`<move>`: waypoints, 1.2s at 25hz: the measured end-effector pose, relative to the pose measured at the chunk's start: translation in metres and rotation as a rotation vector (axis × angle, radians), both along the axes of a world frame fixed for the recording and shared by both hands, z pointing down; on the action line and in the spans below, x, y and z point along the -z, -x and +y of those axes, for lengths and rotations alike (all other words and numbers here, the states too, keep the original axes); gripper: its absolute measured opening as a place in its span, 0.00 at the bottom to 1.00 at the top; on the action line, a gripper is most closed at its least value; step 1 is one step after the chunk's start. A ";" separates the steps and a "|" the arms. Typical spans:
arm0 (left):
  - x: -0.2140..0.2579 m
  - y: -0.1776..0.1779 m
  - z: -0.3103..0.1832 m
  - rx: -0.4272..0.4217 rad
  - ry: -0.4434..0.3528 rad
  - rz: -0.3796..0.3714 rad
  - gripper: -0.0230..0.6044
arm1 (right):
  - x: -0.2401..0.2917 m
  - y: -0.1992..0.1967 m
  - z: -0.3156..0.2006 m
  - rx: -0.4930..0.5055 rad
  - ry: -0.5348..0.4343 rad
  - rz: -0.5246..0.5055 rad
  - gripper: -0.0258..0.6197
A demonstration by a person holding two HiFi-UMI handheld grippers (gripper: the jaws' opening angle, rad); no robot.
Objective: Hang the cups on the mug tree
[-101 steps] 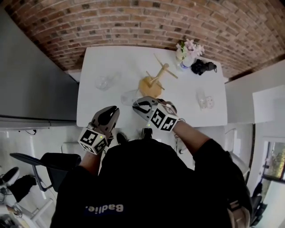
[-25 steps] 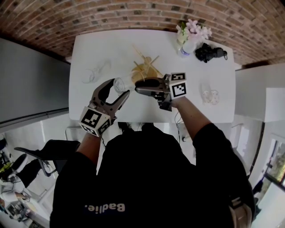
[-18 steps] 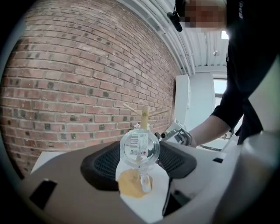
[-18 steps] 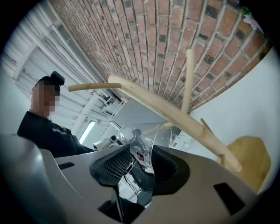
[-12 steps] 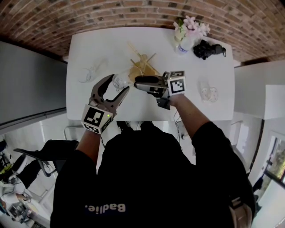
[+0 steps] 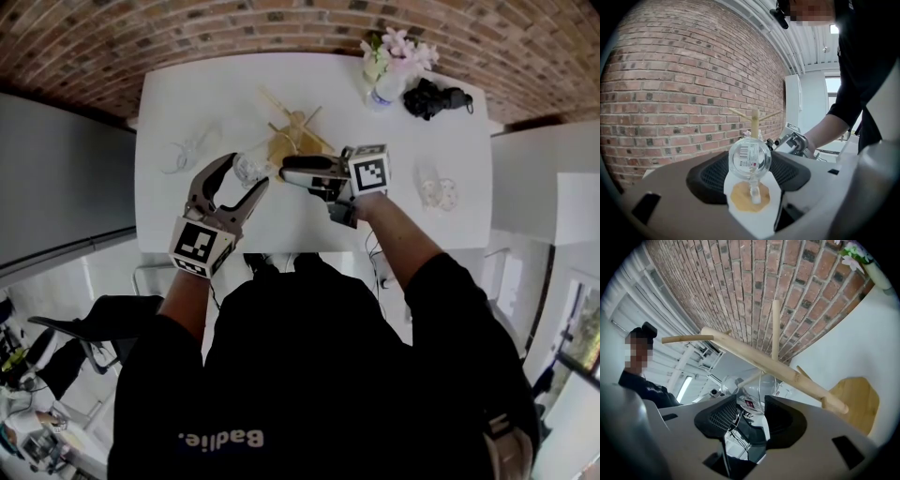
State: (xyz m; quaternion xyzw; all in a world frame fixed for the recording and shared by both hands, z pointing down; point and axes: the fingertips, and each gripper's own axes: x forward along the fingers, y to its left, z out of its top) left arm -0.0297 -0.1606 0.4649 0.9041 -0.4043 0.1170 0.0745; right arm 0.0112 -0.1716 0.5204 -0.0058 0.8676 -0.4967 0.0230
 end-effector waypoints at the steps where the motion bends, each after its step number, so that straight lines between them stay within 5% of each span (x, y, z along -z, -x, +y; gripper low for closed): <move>1: -0.001 0.000 0.000 0.000 0.005 0.002 0.48 | -0.001 0.000 0.000 -0.004 0.004 0.011 0.36; 30: -0.028 0.002 0.004 -0.007 0.042 -0.020 0.48 | -0.015 -0.009 -0.003 -0.055 -0.023 0.170 0.38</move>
